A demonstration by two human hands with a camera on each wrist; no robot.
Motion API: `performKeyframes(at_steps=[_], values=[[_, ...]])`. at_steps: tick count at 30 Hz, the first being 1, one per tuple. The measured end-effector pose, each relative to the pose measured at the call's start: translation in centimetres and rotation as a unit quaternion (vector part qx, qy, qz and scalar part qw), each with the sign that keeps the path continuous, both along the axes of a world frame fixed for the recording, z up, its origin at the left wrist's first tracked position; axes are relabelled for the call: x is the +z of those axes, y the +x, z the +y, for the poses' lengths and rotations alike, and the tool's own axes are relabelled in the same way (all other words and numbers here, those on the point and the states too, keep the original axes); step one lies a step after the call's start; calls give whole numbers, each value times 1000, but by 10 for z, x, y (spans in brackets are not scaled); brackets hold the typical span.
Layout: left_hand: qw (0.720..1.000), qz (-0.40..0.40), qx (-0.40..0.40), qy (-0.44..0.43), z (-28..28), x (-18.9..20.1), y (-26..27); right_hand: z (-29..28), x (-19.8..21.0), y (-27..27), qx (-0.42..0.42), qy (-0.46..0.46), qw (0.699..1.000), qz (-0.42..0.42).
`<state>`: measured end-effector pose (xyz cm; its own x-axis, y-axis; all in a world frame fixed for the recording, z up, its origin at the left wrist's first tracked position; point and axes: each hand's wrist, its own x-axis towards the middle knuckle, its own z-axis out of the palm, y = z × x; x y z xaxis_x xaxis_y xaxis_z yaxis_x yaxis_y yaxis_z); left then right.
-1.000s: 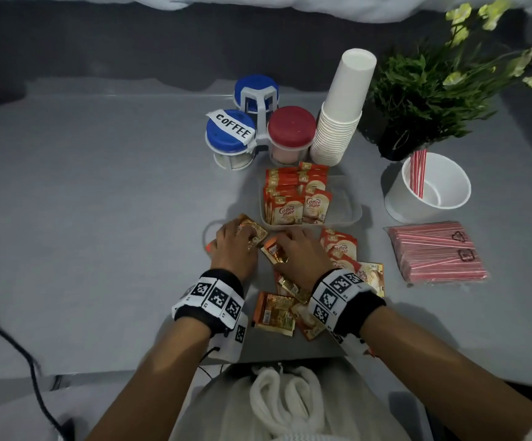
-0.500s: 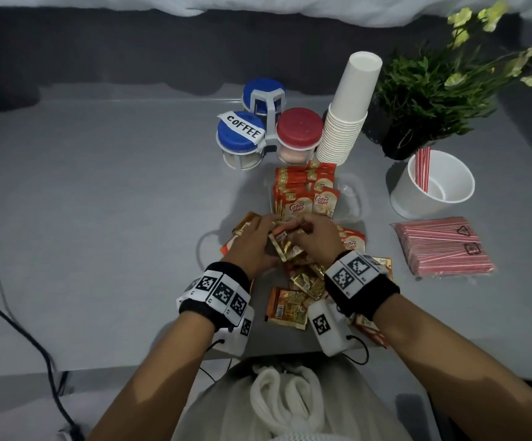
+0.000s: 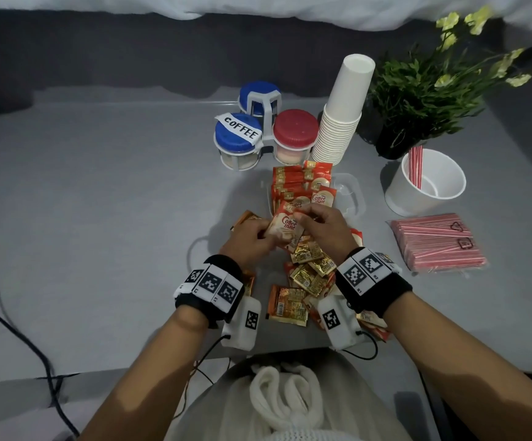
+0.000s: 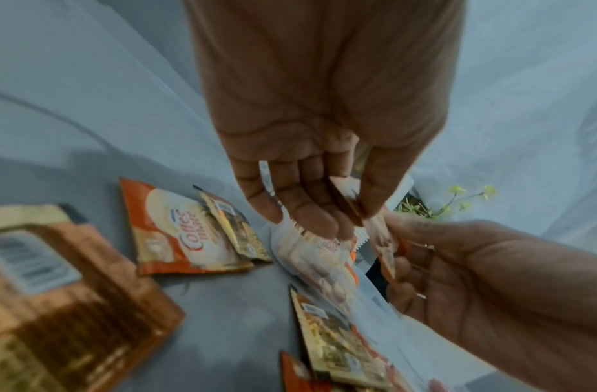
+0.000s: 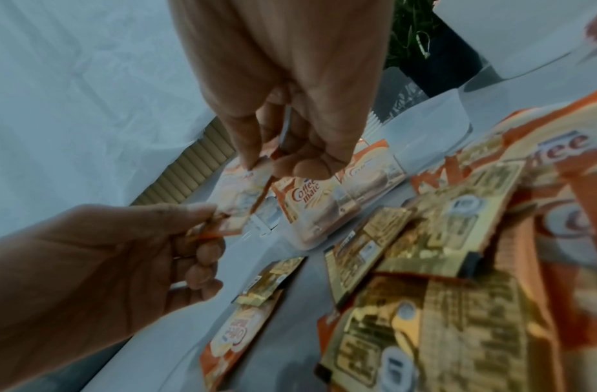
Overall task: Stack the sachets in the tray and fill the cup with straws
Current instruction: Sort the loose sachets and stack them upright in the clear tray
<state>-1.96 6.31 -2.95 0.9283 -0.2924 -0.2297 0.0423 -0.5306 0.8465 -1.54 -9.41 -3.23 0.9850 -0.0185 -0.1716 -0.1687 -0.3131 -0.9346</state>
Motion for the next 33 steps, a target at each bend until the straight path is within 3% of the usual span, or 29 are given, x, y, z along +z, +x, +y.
performKeyframes(at_steps=[3,7,15,17,20,24,30,33], values=[[996,49,45,-56,-2,-3,1,-4,-4,0,5,-29,1000,-8],[983,69,125,-115,-3,-5,4,-5,-2,-3,16,2,1000,20],[972,128,96,-174,-7,-1,2,-8,9,8,66,-35,997,-1],[974,118,115,-158,-7,-4,2,-9,5,9,62,-103,993,-11],[974,108,153,-125,-4,-9,2,-15,-5,7,160,-301,940,-7],[969,108,185,-124,0,-13,1,-19,-17,-1,301,-406,863,16],[963,113,202,-140,-4,-15,2,-16,-19,-3,352,-446,821,50],[962,108,207,-144,-7,-16,2,-17,-22,-5,321,-429,844,28]])
